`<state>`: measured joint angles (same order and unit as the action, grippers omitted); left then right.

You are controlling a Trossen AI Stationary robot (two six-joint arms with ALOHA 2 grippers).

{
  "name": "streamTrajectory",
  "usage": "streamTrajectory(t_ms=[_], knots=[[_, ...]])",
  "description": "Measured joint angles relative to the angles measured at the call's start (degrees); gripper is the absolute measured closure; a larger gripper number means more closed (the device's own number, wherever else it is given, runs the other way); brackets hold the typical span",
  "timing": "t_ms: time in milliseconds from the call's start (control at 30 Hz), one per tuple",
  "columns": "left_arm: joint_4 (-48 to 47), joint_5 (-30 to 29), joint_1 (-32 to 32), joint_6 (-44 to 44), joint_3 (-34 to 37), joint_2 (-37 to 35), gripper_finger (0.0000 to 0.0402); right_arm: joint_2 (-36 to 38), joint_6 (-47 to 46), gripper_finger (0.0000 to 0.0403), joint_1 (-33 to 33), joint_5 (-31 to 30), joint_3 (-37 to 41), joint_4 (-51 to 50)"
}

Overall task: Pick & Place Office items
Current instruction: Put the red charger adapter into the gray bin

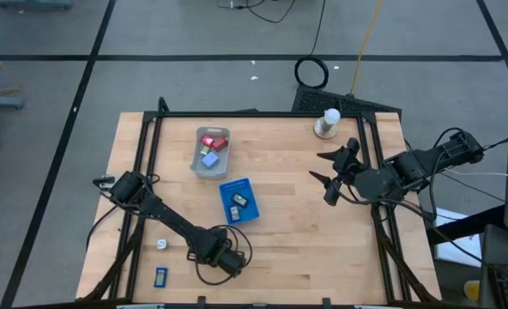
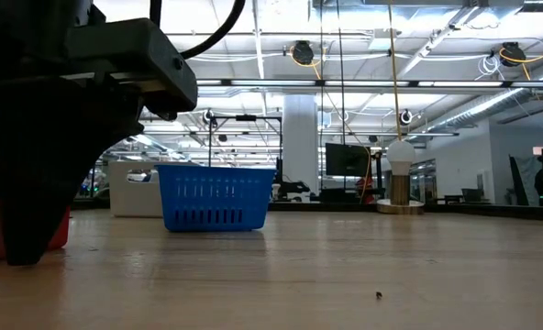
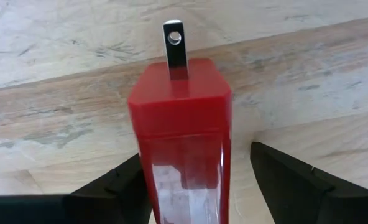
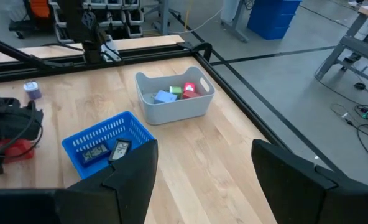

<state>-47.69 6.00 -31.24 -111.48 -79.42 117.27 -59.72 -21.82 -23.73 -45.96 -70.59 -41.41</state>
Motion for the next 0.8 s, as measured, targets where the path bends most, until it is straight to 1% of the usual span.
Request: streamTrajectory(t_ms=[100,167,233,400,567,800], knots=[[-1.7,0.1,0.0,0.0,0.0,0.0,0.0154,0.0,0.0,0.0152,0.0,0.9,0.0,0.1],[-2.3,0.1,0.0,0.2,0.0,0.0,0.017,0.0,0.0,0.0152,0.0,1.3,0.0,0.1],[-2.6,0.0,0.0,0.4,0.0,0.0,0.0197,0.0,0.0,0.0152,-0.1,1.3,0.0,0.1],[-3.1,-0.8,0.0,0.8,0.1,0.0,0.0285,0.0,-1.2,0.0152,-0.4,1.3,0.0,0.1],[-3.2,-1.6,0.0,0.9,0.1,0.0,0.0286,0.0,-1.5,0.0152,-0.4,2.7,0.0,0.0],[-2.8,-1.7,0.0,0.8,0.1,-0.1,0.0286,0.0,-1.5,0.0152,-0.4,2.8,0.0,0.0]])
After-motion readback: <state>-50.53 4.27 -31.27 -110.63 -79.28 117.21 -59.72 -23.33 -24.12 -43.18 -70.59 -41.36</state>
